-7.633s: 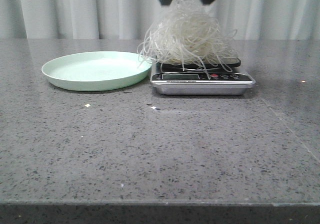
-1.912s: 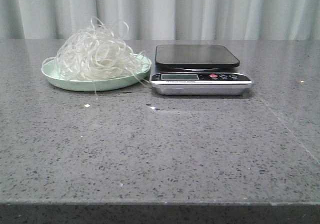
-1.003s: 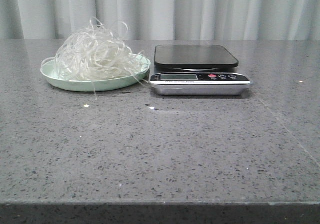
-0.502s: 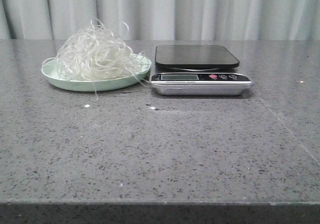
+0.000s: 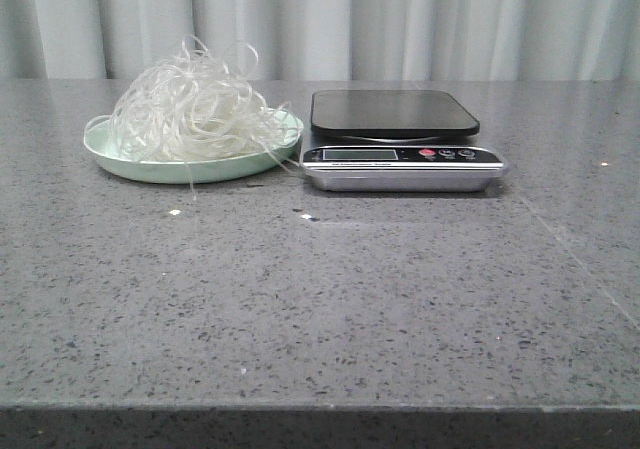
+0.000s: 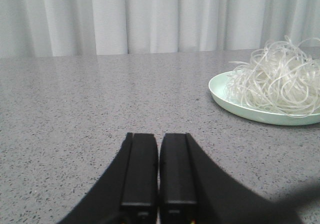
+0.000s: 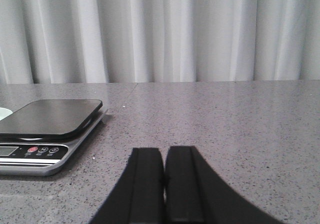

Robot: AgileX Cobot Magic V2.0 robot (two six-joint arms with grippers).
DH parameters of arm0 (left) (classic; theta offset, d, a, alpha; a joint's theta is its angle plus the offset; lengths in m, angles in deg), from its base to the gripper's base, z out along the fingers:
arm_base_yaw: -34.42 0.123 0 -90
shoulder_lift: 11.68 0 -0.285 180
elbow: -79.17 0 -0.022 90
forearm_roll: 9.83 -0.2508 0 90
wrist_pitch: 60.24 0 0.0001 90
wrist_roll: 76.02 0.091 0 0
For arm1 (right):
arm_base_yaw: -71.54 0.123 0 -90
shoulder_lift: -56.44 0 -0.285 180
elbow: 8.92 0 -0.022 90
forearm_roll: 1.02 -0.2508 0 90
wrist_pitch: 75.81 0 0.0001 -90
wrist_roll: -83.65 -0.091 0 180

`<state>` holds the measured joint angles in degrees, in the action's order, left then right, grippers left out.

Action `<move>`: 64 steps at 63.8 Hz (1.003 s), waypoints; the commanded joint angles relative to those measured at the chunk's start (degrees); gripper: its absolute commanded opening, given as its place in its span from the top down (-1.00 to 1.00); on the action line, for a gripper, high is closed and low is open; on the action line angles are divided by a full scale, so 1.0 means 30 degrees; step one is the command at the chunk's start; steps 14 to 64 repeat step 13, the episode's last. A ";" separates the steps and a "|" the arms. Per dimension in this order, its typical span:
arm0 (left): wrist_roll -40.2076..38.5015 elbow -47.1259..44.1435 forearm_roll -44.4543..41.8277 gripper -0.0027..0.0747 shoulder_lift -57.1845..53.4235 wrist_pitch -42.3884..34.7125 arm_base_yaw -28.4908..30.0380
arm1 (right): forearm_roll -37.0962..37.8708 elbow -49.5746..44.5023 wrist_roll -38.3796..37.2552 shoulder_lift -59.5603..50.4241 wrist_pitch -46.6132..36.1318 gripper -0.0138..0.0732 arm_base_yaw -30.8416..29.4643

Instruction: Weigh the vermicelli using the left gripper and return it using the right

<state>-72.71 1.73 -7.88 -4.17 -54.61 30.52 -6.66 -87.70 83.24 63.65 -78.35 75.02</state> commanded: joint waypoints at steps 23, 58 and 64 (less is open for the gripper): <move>-0.0025 -0.0120 0.0004 0.58 -0.0369 -0.1470 0.0008 | -0.0051 0.0142 0.0136 -0.0330 -0.1478 0.29 -0.0131; -0.0025 -0.0120 0.0004 0.58 -0.0369 -0.1470 0.0008 | -0.0051 0.0142 0.0136 -0.0330 -0.1478 0.29 -0.0131; -0.0025 -0.0120 0.0004 0.58 -0.0369 -0.1470 0.0008 | -0.0051 0.0142 0.0136 -0.0330 -0.1478 0.29 -0.0131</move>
